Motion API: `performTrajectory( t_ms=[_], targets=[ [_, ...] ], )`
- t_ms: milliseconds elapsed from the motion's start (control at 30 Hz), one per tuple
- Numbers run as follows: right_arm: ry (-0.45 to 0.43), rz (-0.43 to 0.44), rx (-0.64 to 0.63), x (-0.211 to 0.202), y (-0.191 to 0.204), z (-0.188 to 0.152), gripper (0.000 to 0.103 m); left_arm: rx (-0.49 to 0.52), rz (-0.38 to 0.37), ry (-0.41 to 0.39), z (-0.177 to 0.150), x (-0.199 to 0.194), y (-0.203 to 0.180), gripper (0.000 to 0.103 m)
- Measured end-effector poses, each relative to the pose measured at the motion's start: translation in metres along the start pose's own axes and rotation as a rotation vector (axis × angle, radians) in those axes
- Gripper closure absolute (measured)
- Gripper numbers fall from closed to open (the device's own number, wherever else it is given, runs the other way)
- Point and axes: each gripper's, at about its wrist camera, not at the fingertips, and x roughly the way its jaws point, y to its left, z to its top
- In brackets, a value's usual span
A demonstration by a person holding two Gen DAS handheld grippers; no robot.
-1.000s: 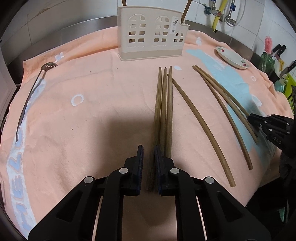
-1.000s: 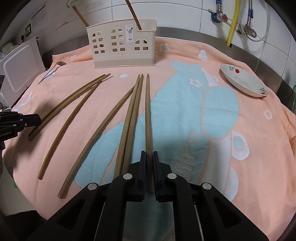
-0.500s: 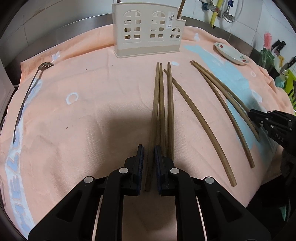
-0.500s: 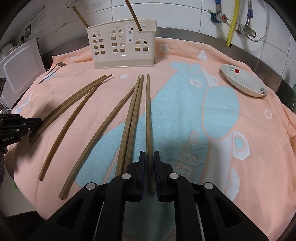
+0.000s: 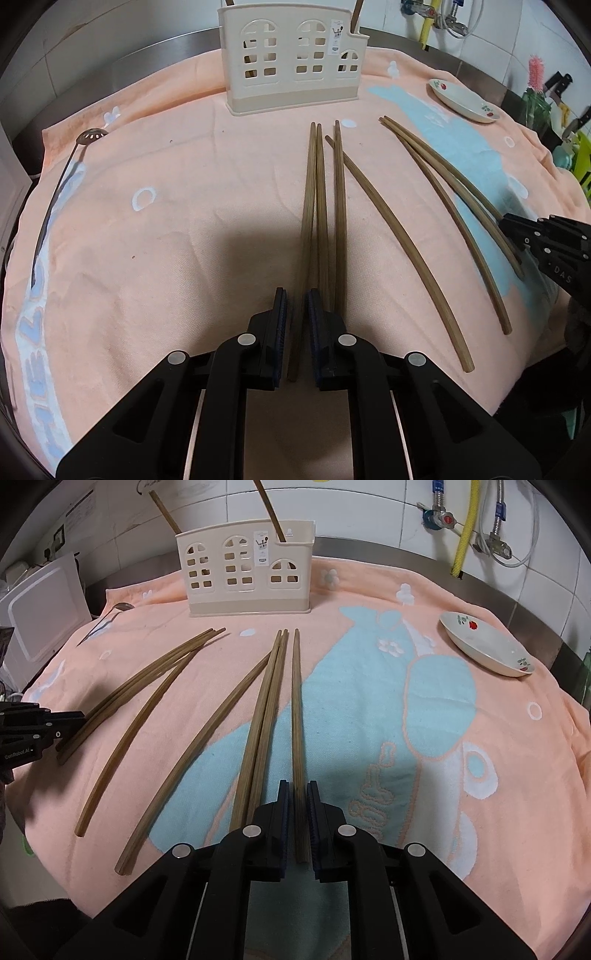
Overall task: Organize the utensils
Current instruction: 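Lift the chopstick upright with the right tool toward the caddy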
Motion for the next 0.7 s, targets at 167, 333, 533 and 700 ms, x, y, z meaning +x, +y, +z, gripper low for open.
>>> performTrajectory(
  t_ms=[167, 333, 533, 700],
  targets=[
    [0.000, 0.016, 0.024, -0.002, -0.002, 0.000, 0.096, 0.002, -0.019, -0.002, 0.002, -0.003, -0.004, 0.097],
    [-0.022, 0.014, 0.023, -0.012, -0.002, 0.001, 0.096, -0.002, -0.019, -0.019, 0.002, -0.011, -0.003, 0.097],
    [-0.097, 0.006, 0.021, -0.035, -0.002, 0.012, 0.096, -0.011, -0.033, -0.067, 0.006, -0.032, -0.001, 0.098],
    [-0.171, 0.005, 0.013, -0.056, -0.001, 0.028, 0.096, -0.004, -0.034, -0.132, 0.015, -0.054, -0.003, 0.098]
  ],
)
